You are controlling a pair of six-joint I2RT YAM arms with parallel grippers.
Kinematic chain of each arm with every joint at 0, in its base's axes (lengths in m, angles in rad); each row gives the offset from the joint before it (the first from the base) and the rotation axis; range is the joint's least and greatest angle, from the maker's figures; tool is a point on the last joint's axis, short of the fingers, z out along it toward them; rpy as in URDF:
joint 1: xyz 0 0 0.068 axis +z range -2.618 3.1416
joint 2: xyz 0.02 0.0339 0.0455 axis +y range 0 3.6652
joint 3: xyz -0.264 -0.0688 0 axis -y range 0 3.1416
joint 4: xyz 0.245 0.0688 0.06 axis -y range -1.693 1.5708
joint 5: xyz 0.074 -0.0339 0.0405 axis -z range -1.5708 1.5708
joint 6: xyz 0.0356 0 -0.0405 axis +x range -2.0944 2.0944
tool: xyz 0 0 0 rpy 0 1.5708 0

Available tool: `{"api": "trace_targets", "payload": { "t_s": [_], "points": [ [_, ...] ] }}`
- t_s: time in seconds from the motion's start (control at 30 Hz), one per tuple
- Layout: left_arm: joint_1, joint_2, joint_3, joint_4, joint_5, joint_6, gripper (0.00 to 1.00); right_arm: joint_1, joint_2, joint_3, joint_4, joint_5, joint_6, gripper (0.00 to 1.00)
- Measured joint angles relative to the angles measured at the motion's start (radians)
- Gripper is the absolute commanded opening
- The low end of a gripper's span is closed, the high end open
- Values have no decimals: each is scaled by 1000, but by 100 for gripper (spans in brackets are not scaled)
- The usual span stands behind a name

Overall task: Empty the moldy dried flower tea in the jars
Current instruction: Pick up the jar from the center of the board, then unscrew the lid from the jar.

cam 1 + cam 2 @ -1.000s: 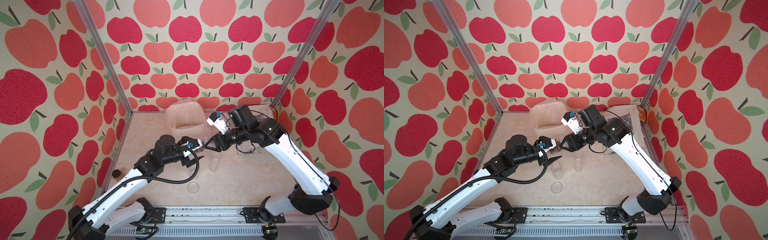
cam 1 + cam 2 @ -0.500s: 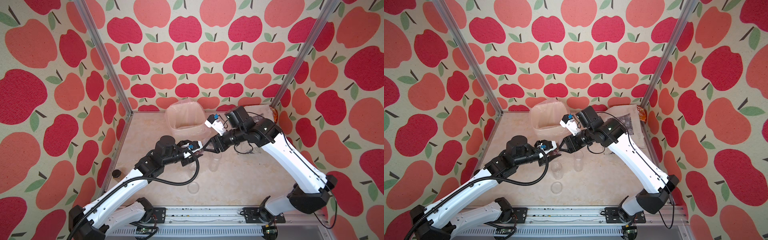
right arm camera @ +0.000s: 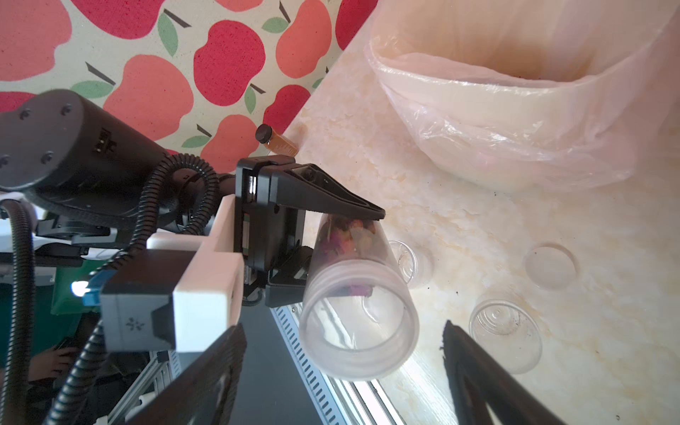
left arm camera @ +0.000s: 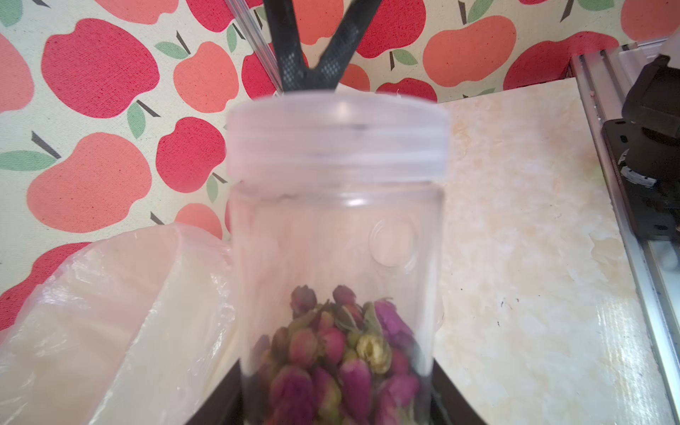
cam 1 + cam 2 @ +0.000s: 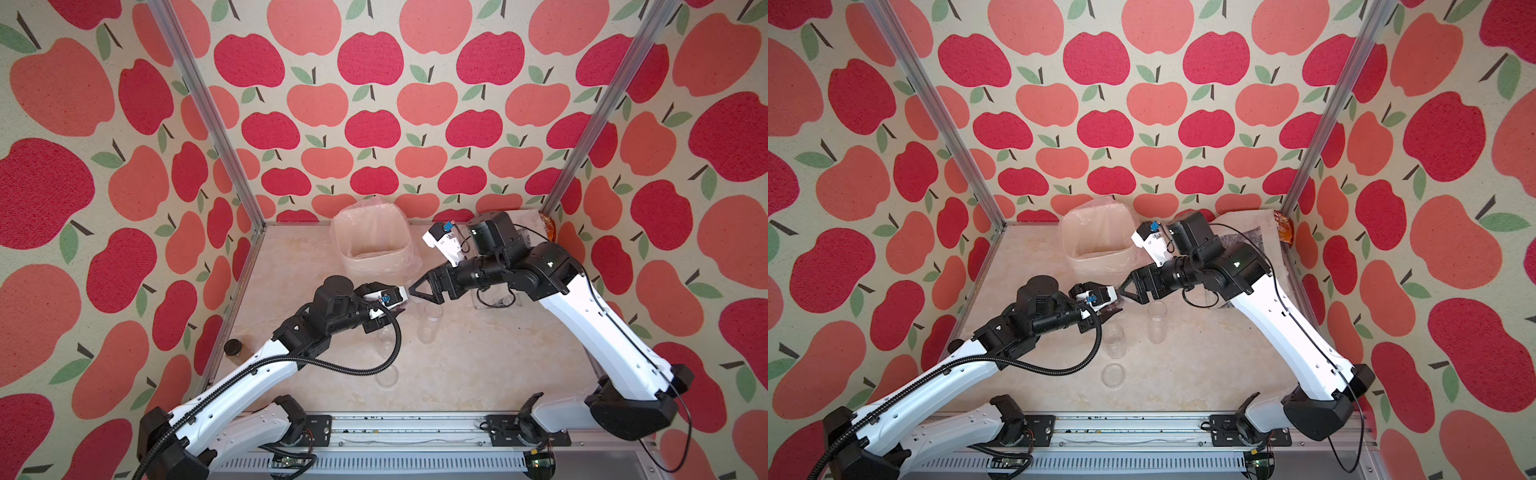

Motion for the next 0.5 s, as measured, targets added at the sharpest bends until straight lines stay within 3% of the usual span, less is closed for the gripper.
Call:
{"api": "trace_targets", "payload": {
  "t_s": [0.27,0.4,0.5],
  "points": [
    [-14,-19,-6,9,-45,27,27,-9,-14,-51,28,-5,54,86],
    [-18,-19,-6,11,-56,42,27,-9,0,-70,43,-24,80,74],
    [-21,-19,-6,11,-64,42,27,-8,10,-77,53,-39,91,72]
  ]
}}
